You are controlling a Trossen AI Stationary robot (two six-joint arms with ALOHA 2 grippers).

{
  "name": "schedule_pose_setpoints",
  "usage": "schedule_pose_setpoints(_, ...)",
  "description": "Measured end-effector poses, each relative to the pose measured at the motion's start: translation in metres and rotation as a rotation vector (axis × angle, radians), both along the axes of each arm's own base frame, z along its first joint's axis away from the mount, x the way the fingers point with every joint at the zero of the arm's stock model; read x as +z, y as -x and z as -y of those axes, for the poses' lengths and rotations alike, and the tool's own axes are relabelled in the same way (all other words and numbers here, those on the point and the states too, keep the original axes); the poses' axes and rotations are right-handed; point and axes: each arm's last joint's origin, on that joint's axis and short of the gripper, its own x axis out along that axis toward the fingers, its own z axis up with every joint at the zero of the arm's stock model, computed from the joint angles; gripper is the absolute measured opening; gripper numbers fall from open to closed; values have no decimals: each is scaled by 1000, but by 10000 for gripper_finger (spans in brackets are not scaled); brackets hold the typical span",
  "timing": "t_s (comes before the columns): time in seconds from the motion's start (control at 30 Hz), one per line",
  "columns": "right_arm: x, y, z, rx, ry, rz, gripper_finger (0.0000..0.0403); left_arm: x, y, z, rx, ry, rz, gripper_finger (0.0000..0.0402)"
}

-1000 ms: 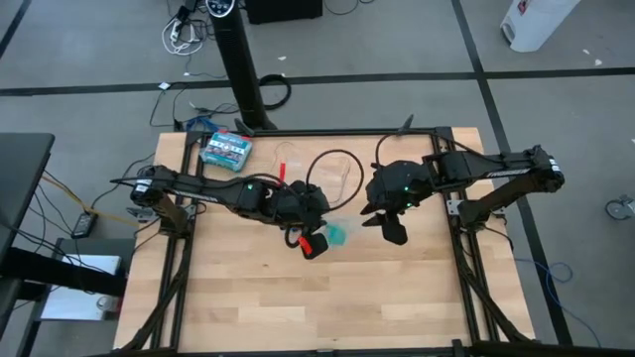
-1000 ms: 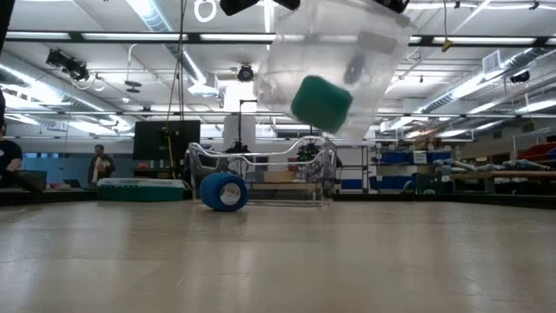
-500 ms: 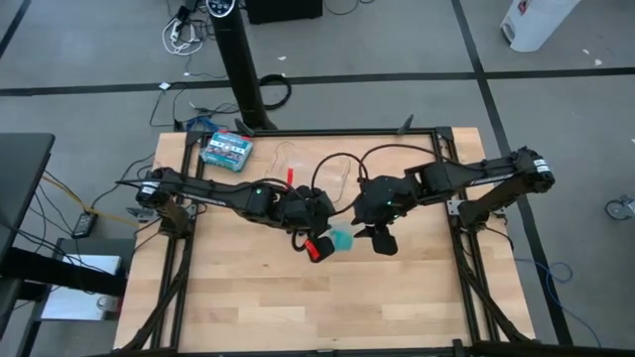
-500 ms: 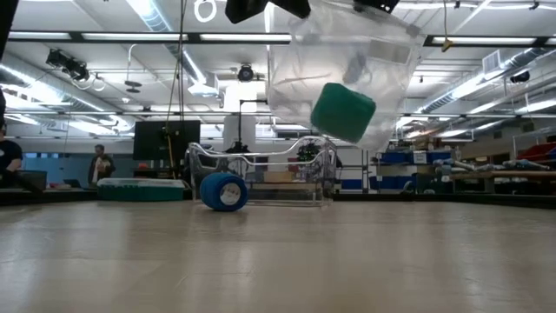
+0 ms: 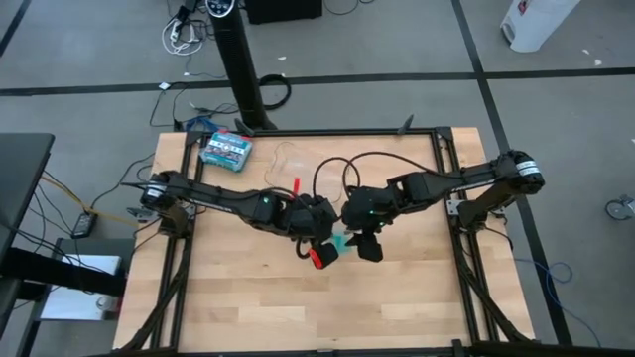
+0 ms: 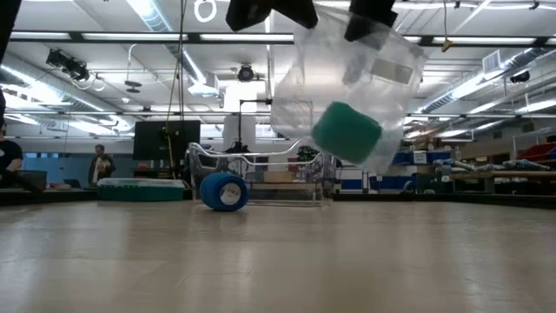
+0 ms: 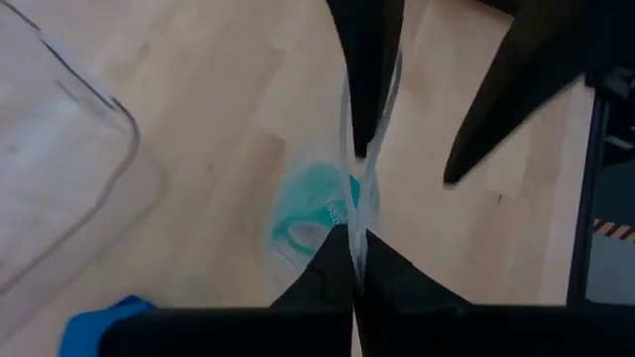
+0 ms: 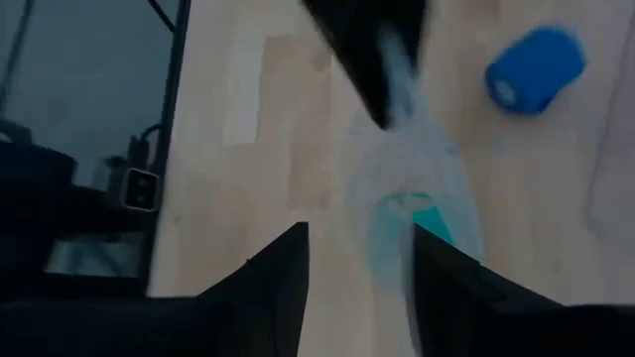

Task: Roll bandage
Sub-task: Open the transparent zip bag

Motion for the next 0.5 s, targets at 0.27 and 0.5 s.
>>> schedule_pose_setpoints(0.27,-8,2,6,-257,-236,-189,150,-26,-17,15,22,8,-16,2)
schedule_pose_setpoints(0.5,-27,-6,12,-301,-342,-271,150,-36,-31,21,9,-32,44,3)
